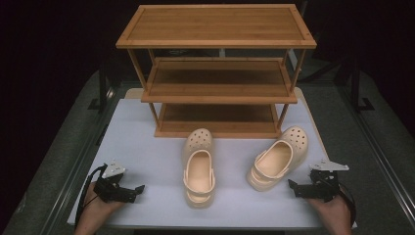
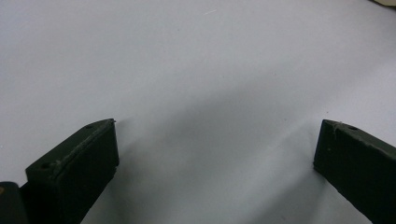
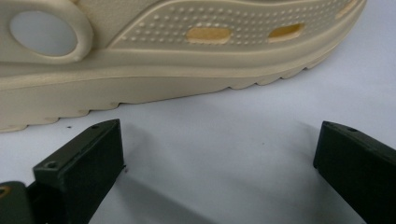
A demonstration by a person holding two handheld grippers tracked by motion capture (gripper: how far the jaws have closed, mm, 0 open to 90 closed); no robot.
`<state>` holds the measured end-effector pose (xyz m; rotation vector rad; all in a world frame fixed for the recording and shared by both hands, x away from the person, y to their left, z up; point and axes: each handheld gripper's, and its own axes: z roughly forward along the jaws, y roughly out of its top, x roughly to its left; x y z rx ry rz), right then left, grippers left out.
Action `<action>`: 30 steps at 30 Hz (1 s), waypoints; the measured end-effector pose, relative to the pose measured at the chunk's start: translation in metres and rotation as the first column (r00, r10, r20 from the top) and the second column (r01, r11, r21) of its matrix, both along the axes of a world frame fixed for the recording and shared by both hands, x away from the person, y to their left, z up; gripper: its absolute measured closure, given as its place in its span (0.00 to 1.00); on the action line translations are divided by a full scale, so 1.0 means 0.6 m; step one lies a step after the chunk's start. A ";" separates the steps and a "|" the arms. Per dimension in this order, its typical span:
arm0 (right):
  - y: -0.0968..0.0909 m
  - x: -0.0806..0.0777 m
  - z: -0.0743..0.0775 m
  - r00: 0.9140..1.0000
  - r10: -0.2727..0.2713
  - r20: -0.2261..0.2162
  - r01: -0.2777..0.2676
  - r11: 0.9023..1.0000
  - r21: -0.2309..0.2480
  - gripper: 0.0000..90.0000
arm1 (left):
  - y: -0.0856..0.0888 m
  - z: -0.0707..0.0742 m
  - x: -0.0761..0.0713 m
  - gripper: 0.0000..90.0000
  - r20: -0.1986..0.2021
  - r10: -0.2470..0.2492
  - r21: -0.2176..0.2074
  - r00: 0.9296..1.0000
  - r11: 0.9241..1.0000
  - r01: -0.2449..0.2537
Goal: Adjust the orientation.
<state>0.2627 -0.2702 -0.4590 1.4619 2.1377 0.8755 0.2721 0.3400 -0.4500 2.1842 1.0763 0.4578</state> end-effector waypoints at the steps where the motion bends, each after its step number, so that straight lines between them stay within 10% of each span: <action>1: 0.000 0.000 0.000 1.000 0.000 0.000 0.000 1.000 0.000 0.01 | 0.000 0.000 0.000 0.00 0.000 0.000 0.000 1.000 1.000 0.000; 17: -0.015 -0.005 0.023 1.000 0.014 0.001 -0.014 1.000 0.002 0.09 | -0.009 0.000 0.015 0.00 -0.001 -0.026 -0.003 1.000 1.000 0.026; 30: -0.083 0.026 0.058 0.998 -0.045 0.048 0.041 0.996 0.083 0.85 | -0.009 -0.002 0.015 0.00 0.001 -0.025 -0.001 1.000 1.000 0.025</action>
